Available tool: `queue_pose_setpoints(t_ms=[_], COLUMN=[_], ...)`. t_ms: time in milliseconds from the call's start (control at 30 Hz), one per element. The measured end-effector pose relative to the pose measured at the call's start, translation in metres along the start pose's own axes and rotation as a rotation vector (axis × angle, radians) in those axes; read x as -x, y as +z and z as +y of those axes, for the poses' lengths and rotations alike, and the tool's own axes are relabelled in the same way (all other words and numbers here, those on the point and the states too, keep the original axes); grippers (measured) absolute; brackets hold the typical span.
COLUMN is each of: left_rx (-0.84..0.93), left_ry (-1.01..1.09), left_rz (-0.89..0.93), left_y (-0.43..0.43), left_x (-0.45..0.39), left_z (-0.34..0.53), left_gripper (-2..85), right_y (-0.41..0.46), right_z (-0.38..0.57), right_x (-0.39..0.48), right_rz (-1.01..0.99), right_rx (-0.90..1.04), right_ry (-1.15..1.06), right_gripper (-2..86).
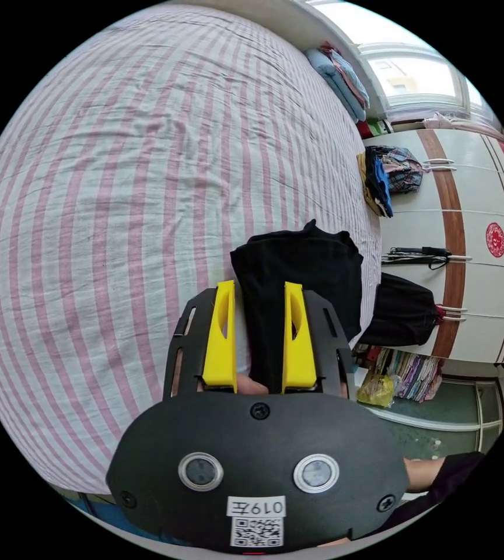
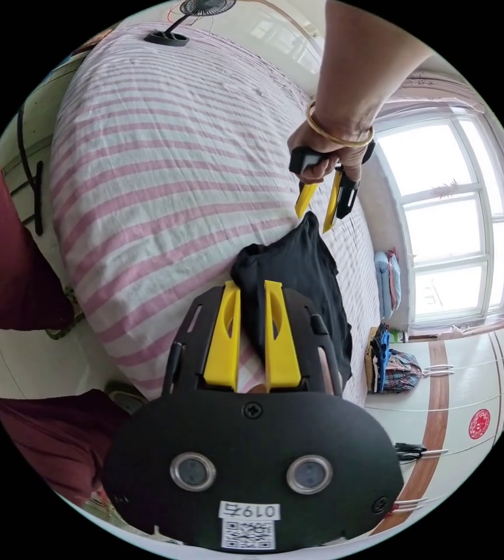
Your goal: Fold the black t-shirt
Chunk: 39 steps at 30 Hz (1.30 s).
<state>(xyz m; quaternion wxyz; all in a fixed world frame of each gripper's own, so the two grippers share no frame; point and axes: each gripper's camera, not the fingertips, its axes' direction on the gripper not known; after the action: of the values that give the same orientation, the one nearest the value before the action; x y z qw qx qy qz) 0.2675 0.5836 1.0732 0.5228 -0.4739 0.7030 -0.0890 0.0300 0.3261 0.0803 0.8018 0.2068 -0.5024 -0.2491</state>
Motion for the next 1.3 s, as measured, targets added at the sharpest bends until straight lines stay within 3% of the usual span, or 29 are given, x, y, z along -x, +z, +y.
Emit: queue_pose_setpoints(t_ms=[233,667,867,1100,1300], left_rx=[-0.075,0.035,0.085,0.167,0.286], left_ry=[-0.201,-0.091,-0.129,-0.101,-0.043], left_rz=[0.135,0.208,0.228,0.207,0.142], left_y=[0.007,0.059,0.081,0.096,0.111], left_x=[0.045,0.04,0.033,0.008,-0.031], left_z=[-0.026,-0.085,-0.112,-0.14,-0.176], left_gripper=[11.4,8.2,3.2,2.0,1.9], right_y=[0.015,0.047,0.058,0.071,0.079], right_z=[0.0,0.019,0.04,0.079,0.136], right_x=[0.0,-0.006,-0.024,-0.058,-0.122], right_rz=[-0.037,-0.008,-0.027,-0.122,-0.358], right_rx=[0.032,0.013,0.024,0.022,-0.049], right_ry=[0.059,0.084,0.146,0.261,0.502], right_gripper=[6.4,5.6,0.6,-0.7,-0.8])
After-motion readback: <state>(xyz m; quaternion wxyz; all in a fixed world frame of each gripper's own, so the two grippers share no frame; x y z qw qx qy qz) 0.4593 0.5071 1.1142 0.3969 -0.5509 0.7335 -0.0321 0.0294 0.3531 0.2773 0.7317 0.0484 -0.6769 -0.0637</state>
